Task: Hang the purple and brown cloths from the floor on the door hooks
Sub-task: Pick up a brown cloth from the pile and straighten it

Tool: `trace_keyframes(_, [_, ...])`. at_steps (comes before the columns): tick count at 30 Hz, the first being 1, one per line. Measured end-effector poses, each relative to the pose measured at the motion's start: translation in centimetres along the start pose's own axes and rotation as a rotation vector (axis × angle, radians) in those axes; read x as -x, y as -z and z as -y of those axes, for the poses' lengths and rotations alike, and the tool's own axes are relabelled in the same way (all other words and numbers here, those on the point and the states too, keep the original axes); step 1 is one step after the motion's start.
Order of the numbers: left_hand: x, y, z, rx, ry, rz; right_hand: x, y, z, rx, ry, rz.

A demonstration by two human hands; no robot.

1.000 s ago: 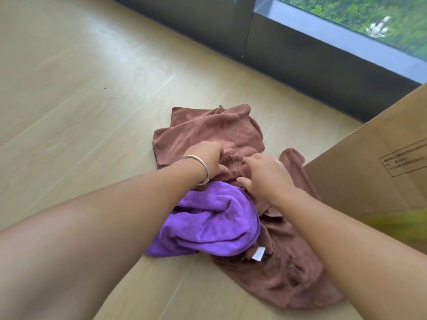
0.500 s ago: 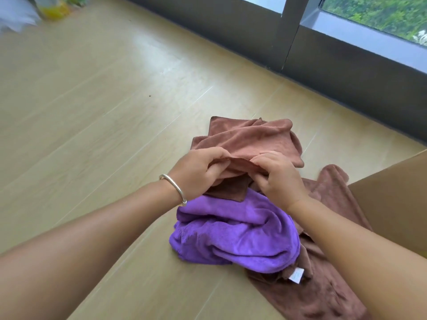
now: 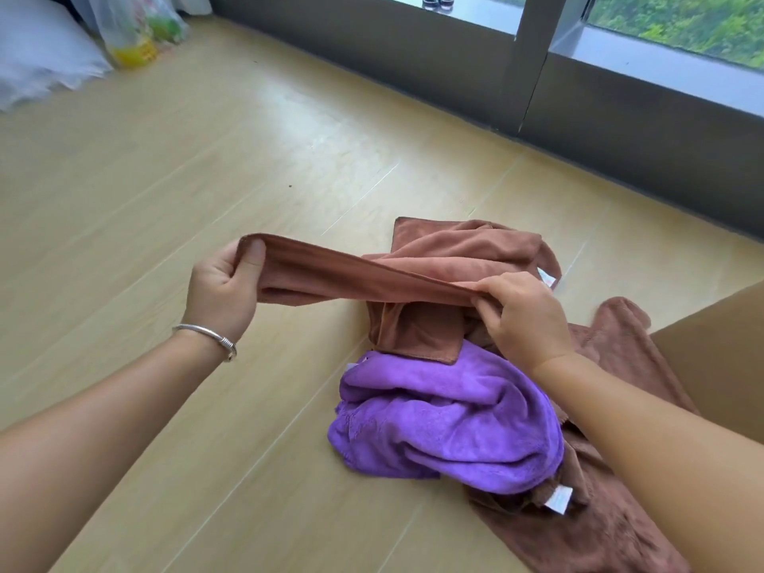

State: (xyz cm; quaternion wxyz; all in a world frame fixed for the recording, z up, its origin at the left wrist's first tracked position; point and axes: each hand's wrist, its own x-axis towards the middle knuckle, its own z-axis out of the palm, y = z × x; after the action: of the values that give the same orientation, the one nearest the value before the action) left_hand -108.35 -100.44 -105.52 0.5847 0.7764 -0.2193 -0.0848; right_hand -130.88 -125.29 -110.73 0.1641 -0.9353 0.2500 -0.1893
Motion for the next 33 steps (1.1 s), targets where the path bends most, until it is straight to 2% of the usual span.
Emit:
trace_keyframes(3, [-0.6, 1.9, 1.9, 0.004, 0.120, -0.162, -0.1, -0.1, 0.4, 0.033, 0.025, -0.044])
trace_keyframes(7, [-0.9, 3.4, 3.1, -0.021, 0.142, -0.278, -0.7, 0.0, 1.8, 0.012, 0.106, -0.125])
trace_keyframes(11, [-0.5, 4.4, 3.5, -0.089, 0.066, -0.221, -1.0, 0.5, 3.2, -0.031, 0.135, -0.134])
trace_keyframes(16, [0.2, 4.7, 2.0, -0.288, -0.013, -0.047, -2.0, 2.5, 5.7, -0.002, 0.179, -0.080])
trace_keyframes(18, [0.6, 5.1, 0.2, -0.388, -0.024, 0.047, -2.4, 4.4, 7.5, 0.011, 0.203, -0.077])
trace_keyframes(23, [1.3, 7.8, -7.1, -0.572, -0.057, 0.079, -3.2, 11.4, 12.5, 0.020, 0.171, -0.038])
trace_keyframes(27, [1.8, 11.3, -13.6, -0.557, -0.013, 0.050, -4.8, 18.3, 16.0, 0.058, 0.123, 0.025])
trace_keyframes(33, [1.7, 17.5, -25.3, -0.555, 0.086, 0.082, -8.2, 29.0, 22.8, 0.083, 0.113, 0.002])
